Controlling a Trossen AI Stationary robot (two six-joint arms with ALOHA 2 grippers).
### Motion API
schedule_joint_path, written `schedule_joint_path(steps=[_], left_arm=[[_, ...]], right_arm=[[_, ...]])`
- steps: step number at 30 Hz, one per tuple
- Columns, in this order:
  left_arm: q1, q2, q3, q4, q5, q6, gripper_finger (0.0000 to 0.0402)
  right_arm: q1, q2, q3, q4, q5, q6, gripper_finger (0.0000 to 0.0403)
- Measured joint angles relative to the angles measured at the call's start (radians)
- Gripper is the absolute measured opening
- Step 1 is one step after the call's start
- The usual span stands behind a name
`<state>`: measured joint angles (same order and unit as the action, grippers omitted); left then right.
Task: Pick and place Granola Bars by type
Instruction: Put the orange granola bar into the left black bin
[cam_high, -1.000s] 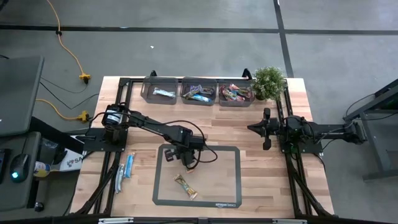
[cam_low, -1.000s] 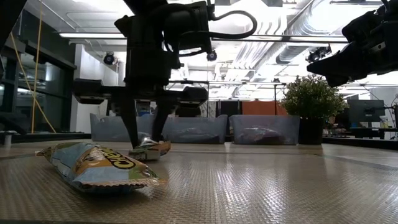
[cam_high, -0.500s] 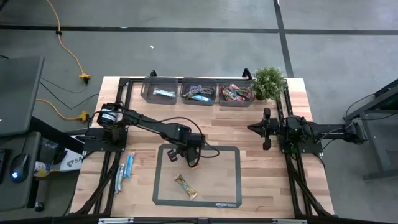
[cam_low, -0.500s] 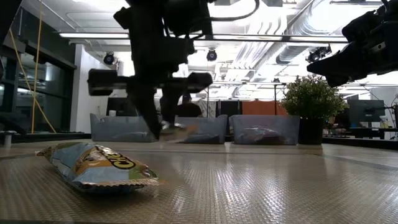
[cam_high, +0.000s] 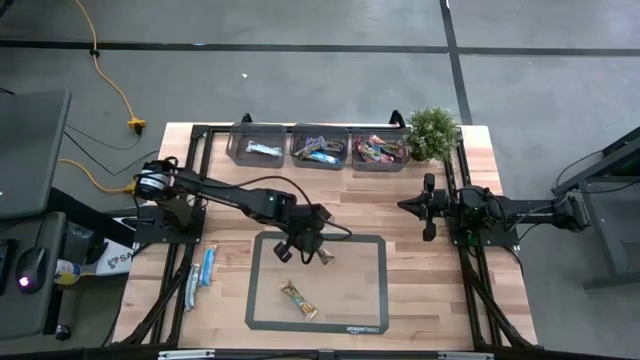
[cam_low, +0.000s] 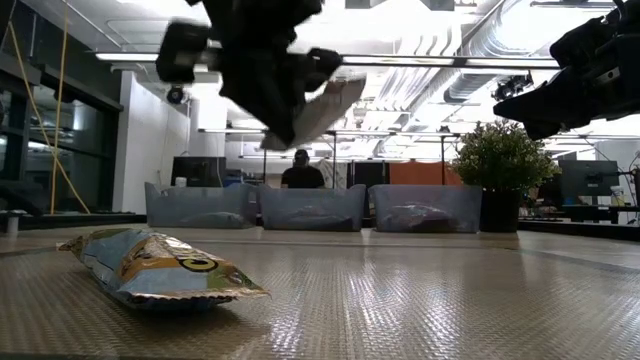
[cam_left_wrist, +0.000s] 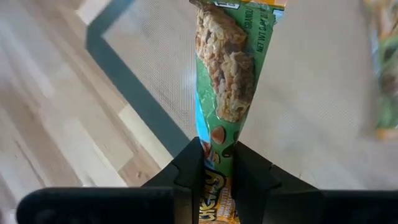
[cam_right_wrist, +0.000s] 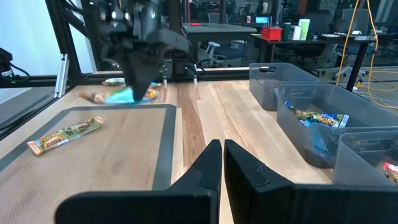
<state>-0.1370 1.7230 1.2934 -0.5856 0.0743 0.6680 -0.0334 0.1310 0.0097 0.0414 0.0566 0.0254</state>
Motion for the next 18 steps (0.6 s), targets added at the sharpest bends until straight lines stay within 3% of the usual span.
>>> schedule_joint_path(steps=[7,18], left_arm=[[0.058,-0.093,0.001,0.026,0.136,-0.175,0.0061],[0.267,-0.26,0.001,0.139,0.407,-0.322,0.0061]], right_arm=[[0.0,0.0,0.0,0.0,0.0,0.0,0.0002],[0.0,0.0,0.0,0.0,0.0,0.0,0.0002]])
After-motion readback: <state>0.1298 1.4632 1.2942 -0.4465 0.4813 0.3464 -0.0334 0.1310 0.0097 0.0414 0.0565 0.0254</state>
